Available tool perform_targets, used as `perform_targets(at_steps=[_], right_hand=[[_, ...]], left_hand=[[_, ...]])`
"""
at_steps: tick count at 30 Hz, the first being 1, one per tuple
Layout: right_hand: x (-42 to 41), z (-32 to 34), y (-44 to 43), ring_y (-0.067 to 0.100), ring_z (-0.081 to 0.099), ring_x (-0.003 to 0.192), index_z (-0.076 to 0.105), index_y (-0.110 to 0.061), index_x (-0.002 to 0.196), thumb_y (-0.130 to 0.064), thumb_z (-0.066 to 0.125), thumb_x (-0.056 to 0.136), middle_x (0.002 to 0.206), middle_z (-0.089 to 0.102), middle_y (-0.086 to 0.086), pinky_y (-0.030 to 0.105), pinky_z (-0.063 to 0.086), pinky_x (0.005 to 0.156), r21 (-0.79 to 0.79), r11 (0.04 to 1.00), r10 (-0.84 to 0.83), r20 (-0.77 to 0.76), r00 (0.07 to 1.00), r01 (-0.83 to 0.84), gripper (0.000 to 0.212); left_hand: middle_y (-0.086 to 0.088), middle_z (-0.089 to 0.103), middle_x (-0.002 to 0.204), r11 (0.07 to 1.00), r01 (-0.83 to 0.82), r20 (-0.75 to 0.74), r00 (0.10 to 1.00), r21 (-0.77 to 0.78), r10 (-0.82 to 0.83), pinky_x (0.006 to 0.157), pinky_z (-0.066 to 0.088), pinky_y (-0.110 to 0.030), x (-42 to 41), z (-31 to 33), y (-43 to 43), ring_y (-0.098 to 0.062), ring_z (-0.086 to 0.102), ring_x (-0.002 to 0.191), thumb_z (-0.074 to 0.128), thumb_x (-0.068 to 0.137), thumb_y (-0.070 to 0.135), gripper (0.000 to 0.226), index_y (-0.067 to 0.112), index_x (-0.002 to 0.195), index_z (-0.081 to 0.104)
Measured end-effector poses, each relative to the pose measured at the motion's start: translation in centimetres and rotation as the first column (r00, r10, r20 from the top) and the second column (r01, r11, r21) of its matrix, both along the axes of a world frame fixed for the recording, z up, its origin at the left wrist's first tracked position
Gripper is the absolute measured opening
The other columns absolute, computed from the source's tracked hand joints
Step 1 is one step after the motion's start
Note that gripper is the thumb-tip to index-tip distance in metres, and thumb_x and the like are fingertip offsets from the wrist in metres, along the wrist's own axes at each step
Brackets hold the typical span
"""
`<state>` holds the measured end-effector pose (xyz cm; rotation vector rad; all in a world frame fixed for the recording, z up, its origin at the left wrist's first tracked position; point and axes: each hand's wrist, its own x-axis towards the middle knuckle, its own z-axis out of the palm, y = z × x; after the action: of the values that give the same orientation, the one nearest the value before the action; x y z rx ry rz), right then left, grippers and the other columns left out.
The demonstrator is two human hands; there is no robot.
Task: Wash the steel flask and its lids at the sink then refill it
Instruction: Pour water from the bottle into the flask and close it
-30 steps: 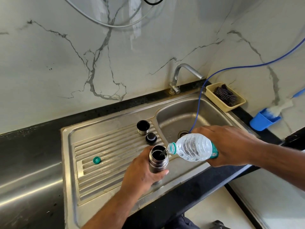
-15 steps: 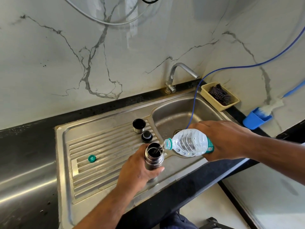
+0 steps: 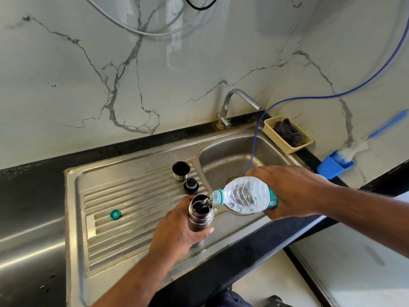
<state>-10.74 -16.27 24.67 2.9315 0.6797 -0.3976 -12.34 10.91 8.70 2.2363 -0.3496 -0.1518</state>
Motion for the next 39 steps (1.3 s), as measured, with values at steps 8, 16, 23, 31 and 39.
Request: perform_targets(at_steps=[8, 16, 23, 31, 39], right_hand=[[0.3, 0.0, 0.1, 0.003, 0.055, 0.118, 0.024, -0.043, 0.150, -0.059, 0.076, 0.079, 0.136, 0.054, -0.020, 0.021, 0.047, 0.098, 0.019, 1.000, 0.010, 0.006, 1.000, -0.010, 0.090], [0.6, 0.0, 0.0, 0.003, 0.054, 0.118, 0.024, -0.042, 0.151, -0.058, 0.077, 0.080, 0.136, 0.054, -0.020, 0.019, 0.047, 0.096, 0.017, 1.000, 0.017, 0.012, 1.000, -0.018, 0.089], [0.9, 0.3, 0.0, 0.003, 0.054, 0.120, 0.023, -0.044, 0.151, -0.059, 0.076, 0.079, 0.138, 0.052, -0.020, 0.019, 0.045, 0.096, 0.005, 1.000, 0.017, 0.024, 1.000, -0.017, 0.091], [1.0, 0.5, -0.2, 0.002, 0.056, 0.114, 0.024, -0.045, 0.149, -0.058, 0.076, 0.078, 0.133, 0.055, -0.020, 0.019, 0.048, 0.093, -0.006, 1.000, 0.009, 0.028, 1.000, -0.008, 0.090], [1.0, 0.2, -0.2, -0.003, 0.050, 0.111, 0.023, -0.044, 0.151, -0.059, 0.076, 0.079, 0.136, 0.053, -0.020, 0.014, 0.040, 0.093, 0.013, 1.000, -0.003, 0.011, 1.000, 0.003, 0.091]], left_hand=[[0.025, 0.069, 0.099, 1.000, 0.000, 0.001, 1.000, 0.009, 0.000, 0.071, 0.047, -0.015, 0.3, -0.4, 0.1, 0.002, 0.065, 0.086, 0.080, 0.066, 0.066, 0.066, 0.048, 0.119, 0.045], [0.025, 0.068, 0.101, 1.000, 0.010, -0.004, 1.000, 0.025, -0.010, 0.069, 0.041, -0.008, 0.3, -0.3, 0.1, 0.004, 0.063, 0.086, 0.081, 0.067, 0.064, 0.065, 0.045, 0.120, 0.047], [0.025, 0.068, 0.101, 0.999, 0.015, -0.013, 1.000, 0.037, -0.014, 0.070, 0.043, -0.009, 0.4, -0.2, 0.1, 0.005, 0.064, 0.086, 0.080, 0.067, 0.067, 0.066, 0.045, 0.120, 0.048], [0.030, 0.066, 0.096, 0.999, 0.006, -0.020, 1.000, 0.042, -0.005, 0.069, 0.043, -0.009, 0.1, 0.0, 0.1, 0.008, 0.063, 0.084, 0.079, 0.065, 0.070, 0.068, 0.050, 0.119, 0.044], [0.029, 0.066, 0.101, 0.999, 0.013, -0.032, 0.999, 0.041, -0.012, 0.071, 0.044, -0.010, 0.1, 0.3, 0.2, 0.007, 0.063, 0.086, 0.078, 0.065, 0.071, 0.069, 0.051, 0.120, 0.042]])
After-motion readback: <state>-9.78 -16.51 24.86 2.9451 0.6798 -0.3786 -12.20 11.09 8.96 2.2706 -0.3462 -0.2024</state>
